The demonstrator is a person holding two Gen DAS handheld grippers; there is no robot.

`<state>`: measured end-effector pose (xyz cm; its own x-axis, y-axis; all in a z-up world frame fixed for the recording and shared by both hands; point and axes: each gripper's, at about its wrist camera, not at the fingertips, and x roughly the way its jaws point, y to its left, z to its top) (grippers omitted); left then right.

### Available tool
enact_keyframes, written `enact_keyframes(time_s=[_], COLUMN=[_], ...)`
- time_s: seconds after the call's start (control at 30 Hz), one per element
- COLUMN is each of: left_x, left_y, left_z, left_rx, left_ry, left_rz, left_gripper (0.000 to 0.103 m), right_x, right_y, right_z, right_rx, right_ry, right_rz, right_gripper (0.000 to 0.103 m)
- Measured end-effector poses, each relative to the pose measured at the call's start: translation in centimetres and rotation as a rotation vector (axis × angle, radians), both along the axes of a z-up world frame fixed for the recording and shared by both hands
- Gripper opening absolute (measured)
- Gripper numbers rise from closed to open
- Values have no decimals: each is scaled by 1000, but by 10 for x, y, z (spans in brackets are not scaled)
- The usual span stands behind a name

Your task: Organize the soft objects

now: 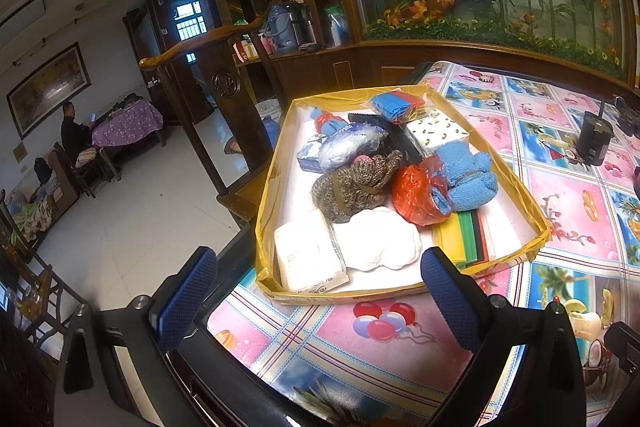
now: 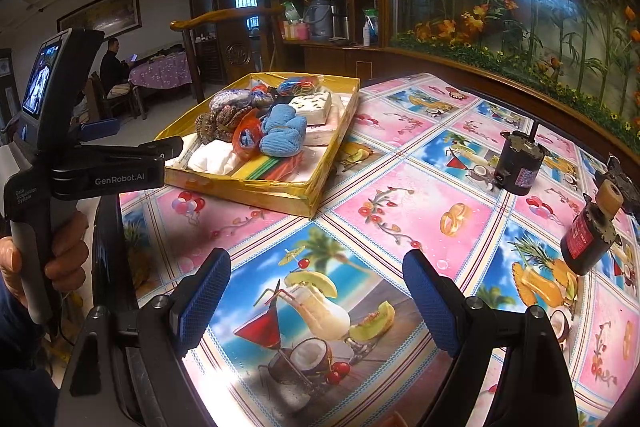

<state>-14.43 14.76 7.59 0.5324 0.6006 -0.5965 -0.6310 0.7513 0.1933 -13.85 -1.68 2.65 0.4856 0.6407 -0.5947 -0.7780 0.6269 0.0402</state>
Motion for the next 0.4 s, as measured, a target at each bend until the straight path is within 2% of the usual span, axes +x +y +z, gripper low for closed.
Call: enact_keyframes(time_s=[0.23, 0.4], left_x=[1, 0], left_y=[1, 2], left_z=[-3, -4], left_rx=[-8, 15], left_ry=[50, 61], left_rz=[1, 14], left_gripper=[102, 102], right_x=[1, 1], right_y=[0, -1], right_z=[0, 0], right_rx=[1, 1], right_ry=[0, 0], right_rz=[0, -1], right_gripper=[91, 91])
